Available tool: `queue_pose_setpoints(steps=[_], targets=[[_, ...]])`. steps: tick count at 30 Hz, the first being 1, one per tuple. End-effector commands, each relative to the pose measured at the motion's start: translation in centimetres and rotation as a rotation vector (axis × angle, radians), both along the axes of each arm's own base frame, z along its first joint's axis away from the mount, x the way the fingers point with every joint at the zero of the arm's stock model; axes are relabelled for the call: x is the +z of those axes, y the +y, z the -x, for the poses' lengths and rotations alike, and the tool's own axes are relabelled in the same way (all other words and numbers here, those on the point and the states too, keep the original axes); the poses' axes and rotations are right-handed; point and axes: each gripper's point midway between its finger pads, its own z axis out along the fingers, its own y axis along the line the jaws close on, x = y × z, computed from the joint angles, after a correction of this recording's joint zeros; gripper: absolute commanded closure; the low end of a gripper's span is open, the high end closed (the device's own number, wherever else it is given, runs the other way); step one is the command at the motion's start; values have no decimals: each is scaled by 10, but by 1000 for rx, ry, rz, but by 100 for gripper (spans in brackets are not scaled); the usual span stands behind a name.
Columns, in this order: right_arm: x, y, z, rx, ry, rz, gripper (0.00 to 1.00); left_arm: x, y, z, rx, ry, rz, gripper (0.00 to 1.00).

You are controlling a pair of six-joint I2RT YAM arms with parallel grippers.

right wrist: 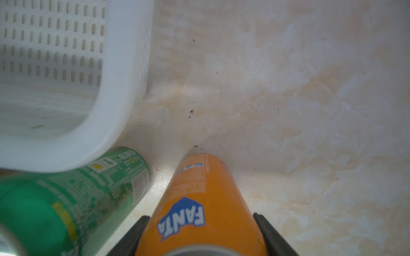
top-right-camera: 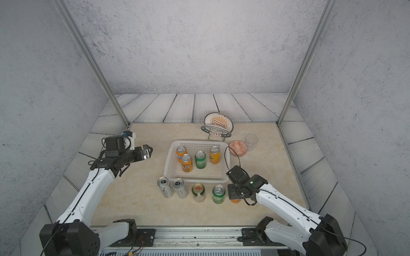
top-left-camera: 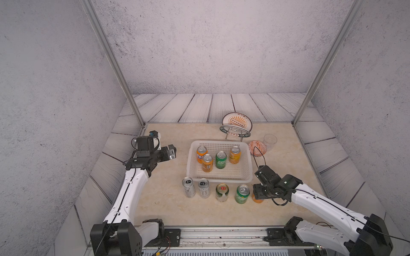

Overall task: Take out the drinks from the basket
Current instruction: Place the drink at the center of the board, then pick up the drink from the basket.

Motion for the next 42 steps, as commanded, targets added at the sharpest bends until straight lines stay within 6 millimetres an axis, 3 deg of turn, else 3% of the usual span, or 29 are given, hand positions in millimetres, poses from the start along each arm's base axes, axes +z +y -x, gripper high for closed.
queue_pose_setpoints(steps=[1,7,15,29,37,42], targets=[[0,-5,-5,-9,-21,38,31,4,3,-2,0,-3,-8,1],[-4,-5,-3,-2,-7,39,27,3,3,-3,0,-1,-7,1],[9,-2,-2,7,-17,15,18,2,2,-3,-3,2,-4,1],[58,-16,0,20,-86,43,8,7,-14,-5,-88,-32,42,1],[98,-22,-17,39,-241,58,1,6,-25,-4,-125,-28,44,1],[107,-22,-31,60,-270,102,0,3,-38,-3,-160,-7,-3,1]])
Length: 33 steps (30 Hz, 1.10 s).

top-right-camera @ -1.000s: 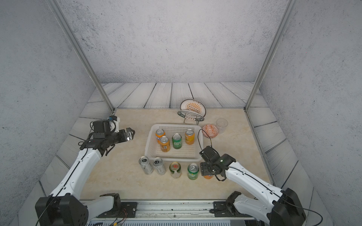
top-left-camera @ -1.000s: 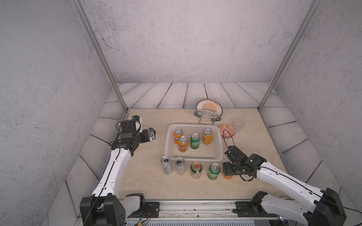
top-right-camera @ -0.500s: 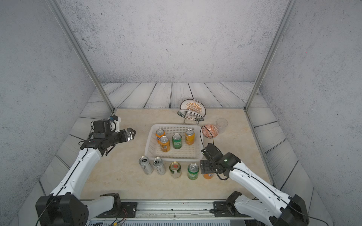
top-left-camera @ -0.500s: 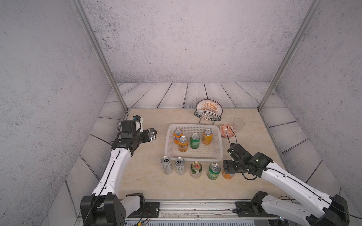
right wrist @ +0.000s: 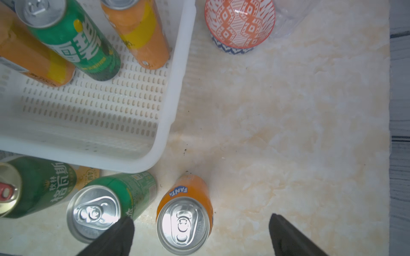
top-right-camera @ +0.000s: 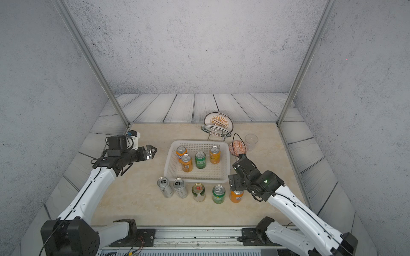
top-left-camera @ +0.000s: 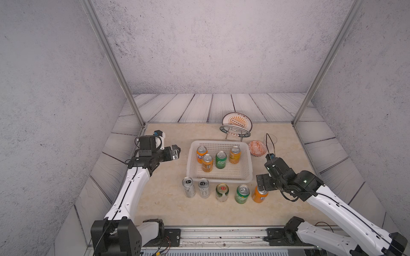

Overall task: Take out the drinks from the basket
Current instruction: Pick up the drink from the basket.

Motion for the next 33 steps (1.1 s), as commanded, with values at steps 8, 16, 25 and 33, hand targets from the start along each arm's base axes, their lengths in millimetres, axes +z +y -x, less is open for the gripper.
queue_pose_setpoints(steps=[8,16,25,33], targets=[[-2,-12,-32,-14,-20,67,0,6,-44,5,-123,53,-182,1],[-22,-33,-48,-69,-3,104,0,-1,-98,-8,-221,154,-308,1],[-26,-45,-53,-107,-7,84,1,-31,-134,-40,-258,227,-414,1],[-28,-45,-53,-109,-6,73,0,-57,-149,-58,-263,278,-439,1]])
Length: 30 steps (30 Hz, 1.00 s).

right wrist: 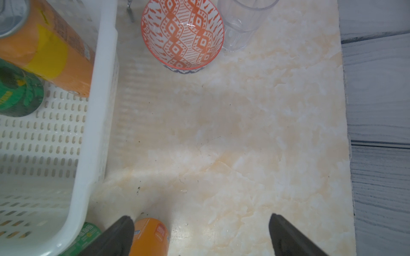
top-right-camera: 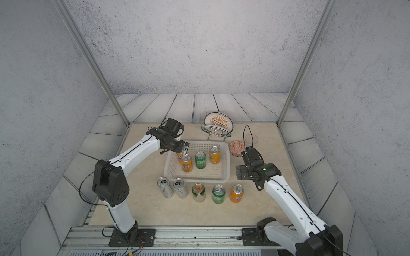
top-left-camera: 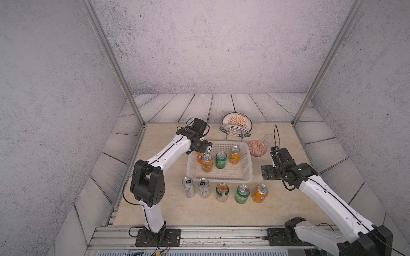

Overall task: Take out the drinks from the basket
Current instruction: Pick up the drink from the basket.

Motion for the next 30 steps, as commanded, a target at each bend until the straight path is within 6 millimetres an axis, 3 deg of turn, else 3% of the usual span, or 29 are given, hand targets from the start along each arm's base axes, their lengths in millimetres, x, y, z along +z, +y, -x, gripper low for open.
queue_pose_setpoints(steps=[1,11,30], targets=[[1,-1,1,2,-12,-10,1,-7,-4,-3,5,22,-30,1],[1,-1,1,0,-13,-20,1,-39,-10,-13,-9,113,-125,0],[-1,-1,1,0,-3,-23,0,-79,-4,-5,-8,193,-186,14]])
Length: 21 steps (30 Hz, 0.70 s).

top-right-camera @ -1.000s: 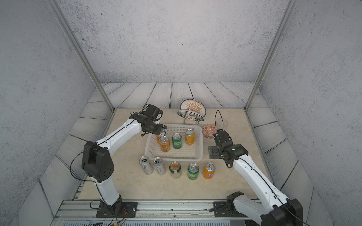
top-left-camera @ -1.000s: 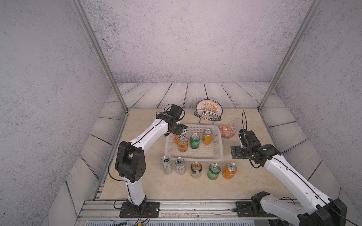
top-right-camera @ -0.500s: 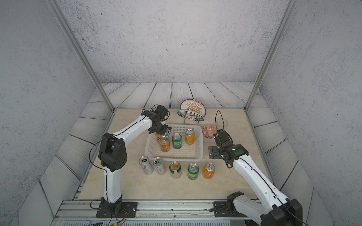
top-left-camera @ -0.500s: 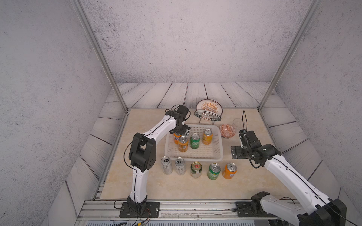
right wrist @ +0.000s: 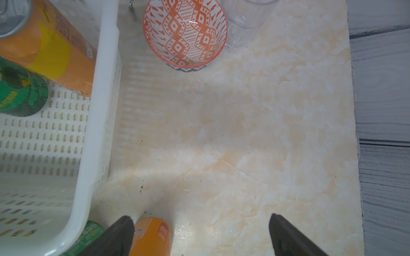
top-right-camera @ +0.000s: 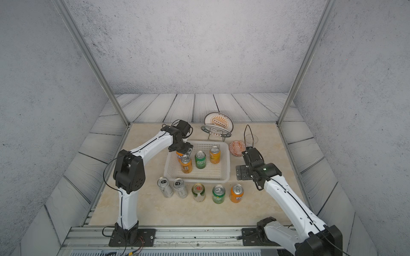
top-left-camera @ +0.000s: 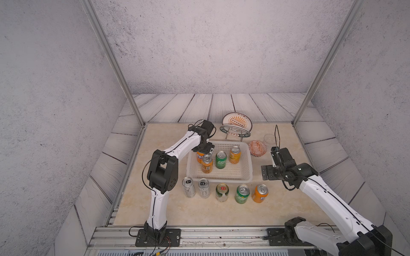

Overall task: Take out the drinks from the basket
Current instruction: Pick up the drink from the basket.

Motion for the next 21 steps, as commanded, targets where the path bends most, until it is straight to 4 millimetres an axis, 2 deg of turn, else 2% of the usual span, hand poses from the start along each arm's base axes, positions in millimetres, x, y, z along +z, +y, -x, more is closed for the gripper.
queue_pose_setpoints(steps=[1,6,10,16,21], targets=[[0,-1,1,1,-8,-1,1,-25,5,12,-5,74,-52,16],[0,-2,1,0,-8,0,0,-26,5,13,-8,79,-51,24],[0,-2,1,0,-9,1,1,-19,4,13,-11,70,-45,31],[1,-2,1,-1,-10,1,1,-1,6,15,-21,37,-43,36],[1,-4,1,-5,-12,4,0,23,5,17,-33,-2,-26,38]])
